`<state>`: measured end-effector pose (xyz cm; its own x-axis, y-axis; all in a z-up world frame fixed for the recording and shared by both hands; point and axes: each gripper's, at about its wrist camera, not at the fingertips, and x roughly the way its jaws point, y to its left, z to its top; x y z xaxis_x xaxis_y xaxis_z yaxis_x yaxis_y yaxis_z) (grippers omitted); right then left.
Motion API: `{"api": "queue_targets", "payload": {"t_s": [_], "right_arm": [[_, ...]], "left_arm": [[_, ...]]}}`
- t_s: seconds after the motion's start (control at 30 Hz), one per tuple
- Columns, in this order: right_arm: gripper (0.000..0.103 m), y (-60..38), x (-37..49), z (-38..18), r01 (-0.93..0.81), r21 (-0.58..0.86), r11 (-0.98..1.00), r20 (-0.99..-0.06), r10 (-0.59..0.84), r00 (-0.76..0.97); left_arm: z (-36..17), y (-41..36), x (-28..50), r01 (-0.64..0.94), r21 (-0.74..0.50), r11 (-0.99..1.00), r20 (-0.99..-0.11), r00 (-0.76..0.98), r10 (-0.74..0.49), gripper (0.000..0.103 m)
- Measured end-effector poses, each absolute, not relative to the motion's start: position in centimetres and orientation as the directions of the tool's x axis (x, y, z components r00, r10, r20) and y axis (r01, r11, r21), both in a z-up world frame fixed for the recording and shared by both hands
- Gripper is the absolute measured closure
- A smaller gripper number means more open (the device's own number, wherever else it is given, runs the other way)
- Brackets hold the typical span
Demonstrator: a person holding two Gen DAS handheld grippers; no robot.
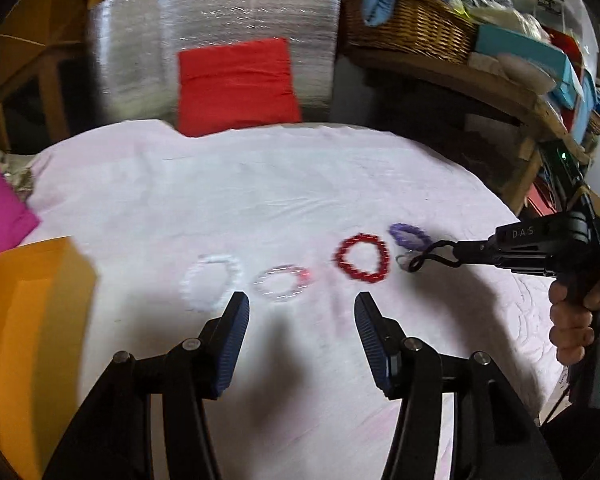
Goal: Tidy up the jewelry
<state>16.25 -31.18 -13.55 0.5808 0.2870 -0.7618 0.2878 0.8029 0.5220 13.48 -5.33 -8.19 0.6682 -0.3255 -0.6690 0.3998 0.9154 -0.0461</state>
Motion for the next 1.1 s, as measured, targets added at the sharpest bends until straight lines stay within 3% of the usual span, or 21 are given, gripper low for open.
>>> {"api": "queue_targets", "payload": {"t_s": [0.17, 0.3, 0.5, 0.8, 1.1], "right_arm": [[0.096, -32.0, 16.1, -13.6, 0.289, 0.522, 0.802, -0.766, 0.292, 0.572], [0.096, -31.7, 16.5, -14.5, 0.298, 0.507, 0.809, -0.789, 0.296, 0.539], [0.096, -30.9, 16.6, -15.5, 0.307, 0.505, 0.807, -0.806, 0.313, 0.502], [0.096, -31.7, 16.4, -15.9, 0.329, 0.510, 0.795, -0.811, 0.316, 0.493], [0.096, -32.0, 16.2, -16.1, 0.335, 0.517, 0.787, -0.810, 0.323, 0.490]], "left_arm": [[-9.6, -5.8, 13.5, 0.406, -0.035, 0.913, -0.666, 0.672, -0.324, 0.047], [-10.9, -3.3, 14.7, 0.347, -0.107, 0.932, -0.693, 0.646, -0.320, 0.047], [-12.2, -4.2, 15.0, 0.405, -0.115, 0.907, -0.717, 0.598, -0.358, 0.047], [-12.0, 0.8, 17.1, 0.254, -0.107, 0.961, -0.721, 0.646, -0.251, 0.047], [-13.7, -1.1, 18.9, 0.282, -0.049, 0.958, -0.756, 0.617, -0.220, 0.047]]}}
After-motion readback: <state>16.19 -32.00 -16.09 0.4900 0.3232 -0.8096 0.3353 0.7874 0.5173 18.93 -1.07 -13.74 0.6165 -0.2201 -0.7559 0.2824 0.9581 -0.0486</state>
